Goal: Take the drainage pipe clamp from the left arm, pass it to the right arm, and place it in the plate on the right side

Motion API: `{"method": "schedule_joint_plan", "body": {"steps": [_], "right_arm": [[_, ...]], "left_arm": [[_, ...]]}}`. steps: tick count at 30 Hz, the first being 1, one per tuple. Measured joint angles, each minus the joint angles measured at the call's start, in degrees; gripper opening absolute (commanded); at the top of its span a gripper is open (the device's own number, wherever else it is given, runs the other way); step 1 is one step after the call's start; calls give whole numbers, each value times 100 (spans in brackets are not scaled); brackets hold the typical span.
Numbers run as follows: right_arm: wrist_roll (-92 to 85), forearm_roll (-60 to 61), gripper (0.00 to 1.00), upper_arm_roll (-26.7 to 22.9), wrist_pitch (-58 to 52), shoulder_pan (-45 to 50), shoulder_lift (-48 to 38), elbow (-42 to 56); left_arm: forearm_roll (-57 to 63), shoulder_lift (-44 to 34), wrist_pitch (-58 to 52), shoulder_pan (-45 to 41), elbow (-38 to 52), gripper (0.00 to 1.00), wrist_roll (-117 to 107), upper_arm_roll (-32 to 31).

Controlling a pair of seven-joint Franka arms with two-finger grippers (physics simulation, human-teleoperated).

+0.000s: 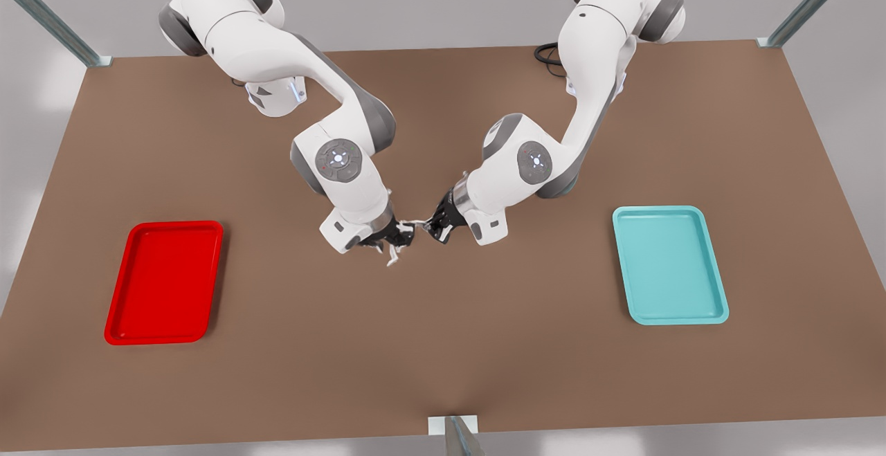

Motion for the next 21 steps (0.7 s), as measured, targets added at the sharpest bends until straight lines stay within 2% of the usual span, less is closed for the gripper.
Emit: {"method": "schedule_joint_plan", "body": {"steps": [1, 2, 7, 11, 16, 18, 21], "right_arm": [[53, -16, 29, 0, 3, 0, 0, 2], [102, -26, 21, 0, 6, -5, 0, 4], [305, -47, 21, -4, 19, 105, 6, 15], [354, -53, 21, -73, 15, -162, 5, -51], [132, -31, 21, 69, -19, -1161, -328, -773], [-69, -24, 21, 702, -24, -2297, -385, -1199], [-468, -23, 21, 970, -39, -3349, -252, -1380]], "left_arm": [[4, 0, 19, 0, -2, 100, -17, 0], [11, -2, 53, -1, -4, 100, -35, -1], [30, -242, 84, 10, 2, 100, -114, -11], [14, -459, -379, 262, 6, 100, -100, 75], [370, -483, -1871, 1923, 121, 100, 582, 105], [958, -488, -2355, 2623, 153, 100, 1228, 119], [1653, -901, -2808, 3417, 106, 100, 2473, 183]]}}
